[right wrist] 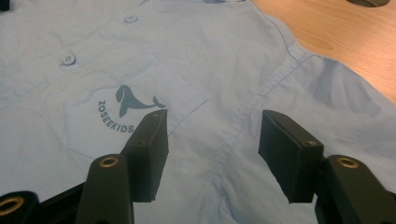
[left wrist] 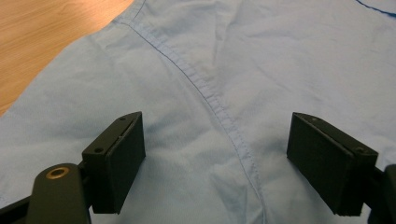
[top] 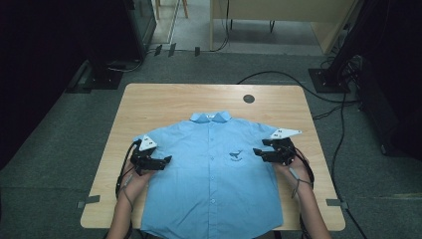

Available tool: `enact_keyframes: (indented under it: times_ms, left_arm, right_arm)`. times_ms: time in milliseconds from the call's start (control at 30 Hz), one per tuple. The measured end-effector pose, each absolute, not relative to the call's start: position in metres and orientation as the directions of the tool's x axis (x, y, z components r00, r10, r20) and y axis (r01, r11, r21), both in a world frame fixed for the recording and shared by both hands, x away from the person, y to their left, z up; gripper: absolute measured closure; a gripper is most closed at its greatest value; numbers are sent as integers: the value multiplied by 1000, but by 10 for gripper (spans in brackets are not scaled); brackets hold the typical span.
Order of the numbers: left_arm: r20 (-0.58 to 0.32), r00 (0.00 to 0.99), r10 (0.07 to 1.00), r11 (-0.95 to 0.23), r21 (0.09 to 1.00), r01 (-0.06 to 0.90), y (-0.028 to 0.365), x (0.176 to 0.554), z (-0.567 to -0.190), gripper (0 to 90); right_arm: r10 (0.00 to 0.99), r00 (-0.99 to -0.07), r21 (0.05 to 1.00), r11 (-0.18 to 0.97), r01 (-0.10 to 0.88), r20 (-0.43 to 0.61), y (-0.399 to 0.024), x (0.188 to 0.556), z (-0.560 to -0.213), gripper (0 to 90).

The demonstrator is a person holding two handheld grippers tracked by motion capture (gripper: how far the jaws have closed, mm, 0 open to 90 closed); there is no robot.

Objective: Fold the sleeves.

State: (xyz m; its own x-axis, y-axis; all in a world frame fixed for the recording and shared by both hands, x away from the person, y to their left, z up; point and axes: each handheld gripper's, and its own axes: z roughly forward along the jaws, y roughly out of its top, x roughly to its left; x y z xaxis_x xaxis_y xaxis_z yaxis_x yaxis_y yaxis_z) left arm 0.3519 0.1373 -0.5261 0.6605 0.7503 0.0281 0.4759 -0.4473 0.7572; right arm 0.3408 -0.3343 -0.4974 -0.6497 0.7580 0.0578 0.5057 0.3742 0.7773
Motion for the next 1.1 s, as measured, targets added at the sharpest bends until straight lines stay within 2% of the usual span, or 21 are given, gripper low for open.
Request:
enact_keyframes:
  times_ms: [1100]
  left_arm:
    - [28, 658, 752, -446, 757, 477, 137, 352, -526, 193]
  right_arm:
    - [755, -655, 769, 405, 495, 24, -353, 361, -483, 445]
